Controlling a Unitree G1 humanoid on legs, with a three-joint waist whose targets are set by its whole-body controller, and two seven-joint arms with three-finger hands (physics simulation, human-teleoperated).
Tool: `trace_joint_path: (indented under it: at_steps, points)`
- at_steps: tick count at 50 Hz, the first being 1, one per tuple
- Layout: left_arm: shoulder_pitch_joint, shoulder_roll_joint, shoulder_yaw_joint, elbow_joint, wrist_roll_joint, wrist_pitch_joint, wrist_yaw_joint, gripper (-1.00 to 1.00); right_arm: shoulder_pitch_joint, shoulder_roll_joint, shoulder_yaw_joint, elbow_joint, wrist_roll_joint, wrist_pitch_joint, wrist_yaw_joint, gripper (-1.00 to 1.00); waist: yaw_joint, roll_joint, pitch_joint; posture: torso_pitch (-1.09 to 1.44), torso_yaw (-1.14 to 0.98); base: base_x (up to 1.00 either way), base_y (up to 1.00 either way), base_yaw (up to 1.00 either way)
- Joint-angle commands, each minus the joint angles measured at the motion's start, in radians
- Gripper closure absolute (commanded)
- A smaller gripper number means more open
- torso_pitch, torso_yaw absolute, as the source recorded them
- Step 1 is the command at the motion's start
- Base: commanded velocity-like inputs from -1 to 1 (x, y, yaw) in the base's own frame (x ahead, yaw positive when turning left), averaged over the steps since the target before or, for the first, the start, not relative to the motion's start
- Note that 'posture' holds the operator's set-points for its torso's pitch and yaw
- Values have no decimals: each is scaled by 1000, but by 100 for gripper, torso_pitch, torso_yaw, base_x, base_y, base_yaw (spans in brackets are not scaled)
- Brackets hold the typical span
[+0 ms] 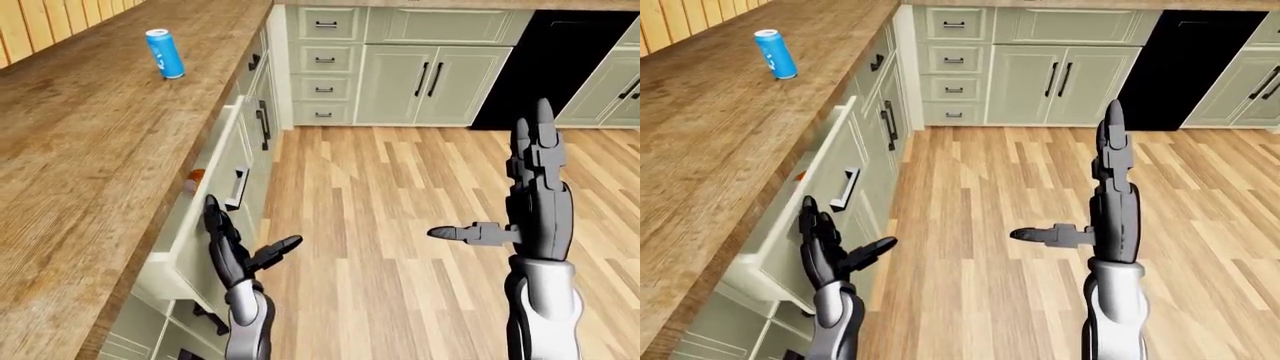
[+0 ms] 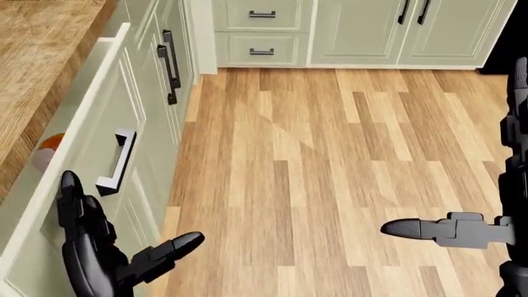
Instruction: Close the right drawer.
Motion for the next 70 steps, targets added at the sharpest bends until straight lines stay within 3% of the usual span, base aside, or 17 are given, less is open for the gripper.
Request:
trace_joint_path:
  at_steps: [1, 33, 70]
  points:
    - [-2, 4, 26, -40, -22, -17, 37, -100, -17, -9, -5, -34, 3, -27, -6, -100, 6, -5, -15, 0, 0, 0, 0, 0]
    - [-11, 41, 88, -58, -89, -3, 68, -100, -16, -9, -6, -37, 5, -25, -4, -100, 11, -1, -18, 0, 0, 0, 0, 0]
    - [-52, 116, 196, -12, -211, -9, 125, -100, -19, -7, -1, -48, -1, -10, -2, -100, 6, 5, -17, 0, 0, 0, 0, 0]
